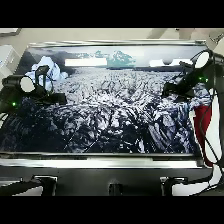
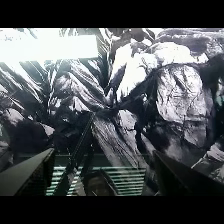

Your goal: Fold the clothes and pants, and hang the long-sleeved shirts on hangers.

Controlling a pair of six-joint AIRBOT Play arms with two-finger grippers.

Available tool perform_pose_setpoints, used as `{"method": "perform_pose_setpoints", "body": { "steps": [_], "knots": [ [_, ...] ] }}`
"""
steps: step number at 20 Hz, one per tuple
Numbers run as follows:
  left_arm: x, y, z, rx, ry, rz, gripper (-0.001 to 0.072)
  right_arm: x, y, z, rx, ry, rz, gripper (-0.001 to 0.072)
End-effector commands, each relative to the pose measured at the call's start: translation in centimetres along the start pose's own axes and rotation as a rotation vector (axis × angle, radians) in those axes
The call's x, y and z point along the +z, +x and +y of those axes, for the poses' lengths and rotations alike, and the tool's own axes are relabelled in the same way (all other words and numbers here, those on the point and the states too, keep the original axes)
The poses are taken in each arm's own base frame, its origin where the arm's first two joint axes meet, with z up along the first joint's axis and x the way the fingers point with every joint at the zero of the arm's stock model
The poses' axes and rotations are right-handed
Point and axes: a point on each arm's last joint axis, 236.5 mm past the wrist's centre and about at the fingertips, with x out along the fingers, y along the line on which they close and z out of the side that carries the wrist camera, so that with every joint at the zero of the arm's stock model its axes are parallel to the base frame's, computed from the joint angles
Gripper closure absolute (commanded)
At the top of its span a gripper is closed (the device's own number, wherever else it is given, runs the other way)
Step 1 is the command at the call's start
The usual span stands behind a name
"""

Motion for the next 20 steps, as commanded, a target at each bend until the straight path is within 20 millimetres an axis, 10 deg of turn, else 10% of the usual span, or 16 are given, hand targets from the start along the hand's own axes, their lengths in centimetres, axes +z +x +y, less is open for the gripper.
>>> {"method": "perform_pose_setpoints", "body": {
  "steps": [1,14,20],
  "knots": [
    [0.0,0.0,0.0,0.000,0.001,0.001,0.0002,0.0,0.0,0.0,0.000,-0.001,0.001,0.0019],
    [0.0,0.0,0.0,0.000,0.001,0.000,0.0002,1.7,0.0,0.2,0.007,-0.004,-0.071,0.0019],
    [8.2,0.9,-0.9,-0.055,-0.113,-0.322,0.0002,5.4,-0.5,0.3,0.012,-0.005,-0.228,0.0012]
  ]
}}
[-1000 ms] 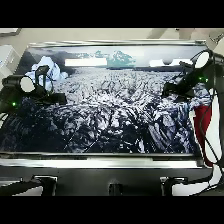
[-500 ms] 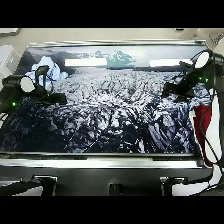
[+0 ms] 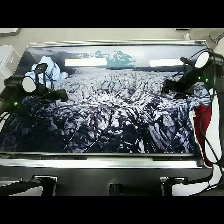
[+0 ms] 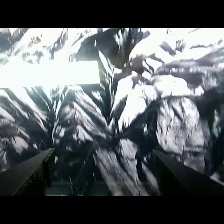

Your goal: Fold the clothes and pants, and hang the long-sleeved shirts on hangers.

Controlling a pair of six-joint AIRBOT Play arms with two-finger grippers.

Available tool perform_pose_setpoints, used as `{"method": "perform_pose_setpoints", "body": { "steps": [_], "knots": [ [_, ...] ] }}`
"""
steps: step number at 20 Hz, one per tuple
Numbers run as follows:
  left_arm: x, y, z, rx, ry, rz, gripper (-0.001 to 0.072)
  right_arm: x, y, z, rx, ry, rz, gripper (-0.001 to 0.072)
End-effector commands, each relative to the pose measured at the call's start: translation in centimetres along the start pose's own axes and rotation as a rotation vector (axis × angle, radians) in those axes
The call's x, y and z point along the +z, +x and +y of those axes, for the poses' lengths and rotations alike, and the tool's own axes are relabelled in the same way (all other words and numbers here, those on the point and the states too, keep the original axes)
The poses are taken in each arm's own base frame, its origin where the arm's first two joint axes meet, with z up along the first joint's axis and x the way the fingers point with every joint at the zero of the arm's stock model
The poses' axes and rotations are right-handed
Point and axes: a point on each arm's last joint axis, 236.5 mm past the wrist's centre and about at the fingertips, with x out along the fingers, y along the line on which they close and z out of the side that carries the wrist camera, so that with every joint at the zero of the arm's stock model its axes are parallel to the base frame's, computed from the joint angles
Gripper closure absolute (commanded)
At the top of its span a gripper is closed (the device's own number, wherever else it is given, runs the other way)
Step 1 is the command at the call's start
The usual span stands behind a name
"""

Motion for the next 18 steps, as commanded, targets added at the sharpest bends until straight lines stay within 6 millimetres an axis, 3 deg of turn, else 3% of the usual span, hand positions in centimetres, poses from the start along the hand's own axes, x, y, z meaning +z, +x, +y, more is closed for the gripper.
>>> {"method": "perform_pose_setpoints", "body": {
  "steps": [1,3,5,7,9,11,13,18],
  "knots": [
    [8.5,0.1,-1.0,-0.055,-0.022,-0.348,0.0002,2.8,-0.1,0.1,0.000,0.000,-0.117,0.0010],
    [15.9,-1.2,0.9,-0.066,-0.076,-0.565,0.0002,3.7,-0.2,0.0,0.000,-0.001,-0.156,0.0010],
    [20.5,0.3,6.6,-0.022,-0.235,-0.564,0.0001,4.5,-0.4,0.1,0.004,-0.001,-0.191,0.0011],
    [21.7,3.0,14.2,0.009,-0.553,-0.487,0.0000,4.7,-0.4,0.2,0.007,-0.001,-0.200,0.0014],
    [19.6,5.8,19.7,-0.036,-0.917,-0.363,-0.0002,4.7,-0.4,0.2,0.006,-0.002,-0.200,0.0020],
    [18.4,8.0,22.3,-0.134,-1.089,-0.326,-0.0002,4.7,-0.4,0.2,0.007,-0.002,-0.201,0.0021],
    [19.0,9.5,24.0,-0.192,-1.109,-0.399,-0.0002,4.7,-0.4,0.3,0.011,-0.001,-0.200,0.0020],
    [23.0,12.7,24.1,-0.362,-1.171,-0.611,-0.0002,4.8,-0.4,0.4,0.017,-0.007,-0.202,0.0020]
  ]
}}
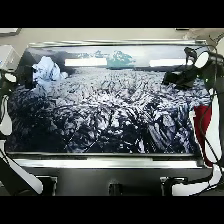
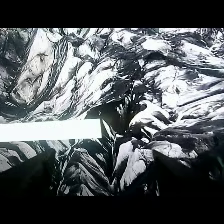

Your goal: Fold the clothes and pants, and hang the long-sleeved shirts on hangers.

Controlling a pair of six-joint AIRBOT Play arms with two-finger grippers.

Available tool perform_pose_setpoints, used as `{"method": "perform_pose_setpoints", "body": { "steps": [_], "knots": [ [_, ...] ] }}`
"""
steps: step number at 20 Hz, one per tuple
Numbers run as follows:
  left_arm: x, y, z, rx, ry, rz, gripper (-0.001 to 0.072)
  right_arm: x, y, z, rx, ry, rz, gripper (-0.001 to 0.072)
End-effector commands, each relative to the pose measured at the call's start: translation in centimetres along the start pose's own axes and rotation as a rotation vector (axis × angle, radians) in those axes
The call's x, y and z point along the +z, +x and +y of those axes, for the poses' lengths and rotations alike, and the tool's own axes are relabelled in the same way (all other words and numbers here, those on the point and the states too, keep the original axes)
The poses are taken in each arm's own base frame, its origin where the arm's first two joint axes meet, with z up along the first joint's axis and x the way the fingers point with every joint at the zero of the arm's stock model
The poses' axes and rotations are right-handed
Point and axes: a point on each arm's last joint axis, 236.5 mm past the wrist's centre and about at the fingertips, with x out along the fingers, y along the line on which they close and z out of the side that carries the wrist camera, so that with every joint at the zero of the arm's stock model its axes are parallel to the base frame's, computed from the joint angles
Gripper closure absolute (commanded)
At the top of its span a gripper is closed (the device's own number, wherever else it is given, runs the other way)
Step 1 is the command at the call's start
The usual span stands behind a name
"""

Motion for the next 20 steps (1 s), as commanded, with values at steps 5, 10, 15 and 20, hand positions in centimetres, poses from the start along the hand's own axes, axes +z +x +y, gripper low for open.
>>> {"method": "perform_pose_setpoints", "body": {
  "steps": [5,10,15,20],
  "knots": [
    [-1.2,5.2,0.0,-0.153,-0.137,-0.076,0.0005,-0.2,0.0,1.8,0.074,0.015,0.011,0.0019],
    [-2.9,5.1,-2.0,-0.180,-0.101,-0.063,0.0684,-1.4,-0.1,2.2,0.089,0.018,0.059,0.0020],
    [-4.4,-5.3,-16.2,-0.361,0.487,-0.116,0.0689,-1.4,-0.1,-1.8,-0.075,-0.025,0.059,0.0020],
    [-12.7,-28.9,-26.8,-0.346,1.302,-0.162,0.0689,-1.1,-3.5,-1.4,-0.081,-0.107,0.029,0.0036]
  ]
}}
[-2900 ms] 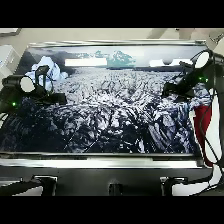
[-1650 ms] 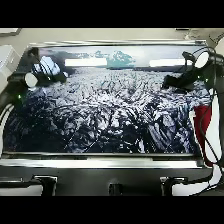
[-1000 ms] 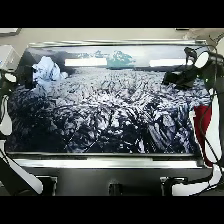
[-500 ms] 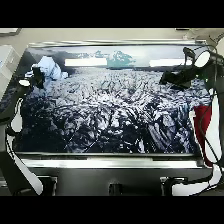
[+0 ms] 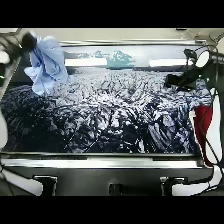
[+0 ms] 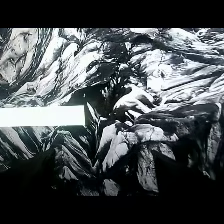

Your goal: Fold the clothes and pants, and hang the long-sleeved shirts on hangers.

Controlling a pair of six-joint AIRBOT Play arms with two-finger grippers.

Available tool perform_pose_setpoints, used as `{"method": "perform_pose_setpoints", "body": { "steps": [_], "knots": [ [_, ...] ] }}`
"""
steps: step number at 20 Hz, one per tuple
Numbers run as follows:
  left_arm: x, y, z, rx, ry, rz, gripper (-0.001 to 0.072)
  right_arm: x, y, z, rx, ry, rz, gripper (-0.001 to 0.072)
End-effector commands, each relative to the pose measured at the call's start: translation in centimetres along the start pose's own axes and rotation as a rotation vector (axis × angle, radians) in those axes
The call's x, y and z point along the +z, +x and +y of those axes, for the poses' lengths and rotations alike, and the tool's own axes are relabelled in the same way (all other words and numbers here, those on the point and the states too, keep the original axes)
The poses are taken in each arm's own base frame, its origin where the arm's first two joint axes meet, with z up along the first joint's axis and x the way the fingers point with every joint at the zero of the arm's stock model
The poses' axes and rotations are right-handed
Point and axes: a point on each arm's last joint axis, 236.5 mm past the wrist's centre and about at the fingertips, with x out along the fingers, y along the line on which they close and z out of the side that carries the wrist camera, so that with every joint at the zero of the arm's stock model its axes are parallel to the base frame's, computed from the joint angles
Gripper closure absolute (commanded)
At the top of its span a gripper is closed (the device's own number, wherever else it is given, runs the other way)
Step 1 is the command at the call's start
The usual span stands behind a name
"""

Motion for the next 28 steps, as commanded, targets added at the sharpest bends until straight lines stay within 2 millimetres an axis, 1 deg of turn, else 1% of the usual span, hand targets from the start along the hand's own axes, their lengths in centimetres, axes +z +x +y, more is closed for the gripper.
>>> {"method": "perform_pose_setpoints", "body": {
  "steps": [1,2,3,4,5,6,7,9,10,11,12,13,14,15,16,17,18,19,20,21,22,23,24,25,26,27,28],
  "knots": [
    [1.1,-13.0,-10.4,0.008,0.491,0.155,0.0689,0.1,-4.0,-0.2,-0.026,-0.048,-0.052,0.0036],
    [-0.8,-16.2,-12.4,0.002,0.496,0.247,0.0688,0.2,-5.9,0.0,-0.026,-0.053,-0.090,0.0036],
    [-3.2,-19.3,-14.1,0.000,0.484,0.348,0.0689,0.2,-8.1,0.3,-0.025,-0.058,-0.134,0.0035],
    [-5.5,-21.6,-15.7,-0.015,0.489,0.426,0.0688,0.1,-10.1,0.5,-0.023,-0.062,-0.171,0.0033],
    [-7.7,-23.0,-17.4,-0.045,0.490,0.478,0.0688,0.0,-12.2,0.8,-0.020,-0.066,-0.214,0.0030],
    [-9.8,-23.6,-19.3,-0.089,0.482,0.514,0.0688,-0.2,-14.0,1.0,-0.019,-0.071,-0.252,0.0030],
    [-12.5,-23.6,-21.1,-0.128,0.461,0.560,0.0687,-0.4,-15.7,1.2,-0.017,-0.074,-0.286,0.0030],
    [-18.8,-22.6,-24.6,-0.203,0.451,0.642,0.0687,-1.2,-18.4,1.4,-0.015,-0.081,-0.334,0.0030],
    [-22.7,-21.7,-26.5,-0.244,0.452,0.673,0.0687,-1.7,-19.3,1.4,-0.019,-0.083,-0.341,0.0027],
    [-27.0,-20.8,-28.3,-0.283,0.441,0.705,0.0686,-2.3,-19.9,1.4,-0.023,-0.084,-0.338,0.0014],
    [-31.5,-20.3,-29.9,-0.321,0.429,0.747,0.0686,-3.1,-20.3,1.3,-0.026,-0.085,-0.323,0.0013],
    [-36.1,-20.3,-31.5,-0.354,0.404,0.806,0.0687,-3.7,-20.4,1.2,-0.029,-0.085,-0.306,0.0013],
    [-41.1,-20.8,-33.1,-0.386,0.375,0.883,0.0686,-4.2,-20.4,1.2,-0.032,-0.089,-0.287,0.0013],
    [-45.0,-21.6,-34.3,-0.410,0.370,0.952,0.0597,-4.6,-20.3,1.1,-0.036,-0.091,-0.268,0.0014],
    [-47.7,-22.4,-35.0,-0.418,0.379,1.015,0.0059,-4.7,-20.2,1.0,-0.036,-0.091,-0.262,0.0016],
    [-48.5,-22.6,-34.6,-0.396,0.422,1.053,-0.0012,-4.8,-20.1,1.1,-0.035,-0.090,-0.258,0.0016],
    [-47.3,-21.7,-32.4,-0.324,0.523,1.057,-0.0012,-5.0,-19.8,1.1,-0.032,-0.090,-0.238,0.0019],
    [-44.0,-19.7,-28.6,-0.198,0.660,1.021,-0.0012,-5.9,-19.0,1.6,-0.005,-0.092,-0.187,0.0021],
    [-39.6,-17.7,-24.4,-0.048,0.770,0.970,-0.0012,-6.9,-17.6,2.5,0.036,-0.095,-0.126,0.0021],
    [-35.1,-16.3,-20.6,0.075,0.835,0.935,-0.0012,-7.8,-15.8,3.4,0.087,-0.095,-0.067,0.0021],
    [-31.4,-15.4,-17.1,0.140,0.834,0.929,-0.0011,-9.1,-13.6,4.1,0.130,-0.102,0.006,0.0020],
    [-28.8,-15.0,-13.7,0.191,0.757,0.942,-0.0009,-10.7,-11.0,4.5,0.168,-0.098,0.093,0.0019],
    [-27.3,-14.7,-10.5,0.231,0.638,0.974,-0.0008,-12.5,-8.1,4.7,0.196,-0.077,0.185,0.0018],
    [-27.0,-14.7,-7.7,0.231,0.474,1.027,-0.0009,-14.2,-5.7,4.8,0.216,-0.055,0.258,0.0017],
    [-27.5,-14.9,-5.9,0.189,0.313,1.081,-0.0008,-16.0,-3.3,4.9,0.238,-0.033,0.325,0.0017],
    [-28.1,-15.1,-3.9,0.158,0.139,1.123,-0.0008,-17.1,-1.5,5.0,0.252,-0.013,0.361,0.0017],
    [-28.6,-15.4,-1.9,0.152,-0.004,1.144,-0.0008,-17.6,0.3,5.0,0.259,0.014,0.373,0.0018]
  ]
}}
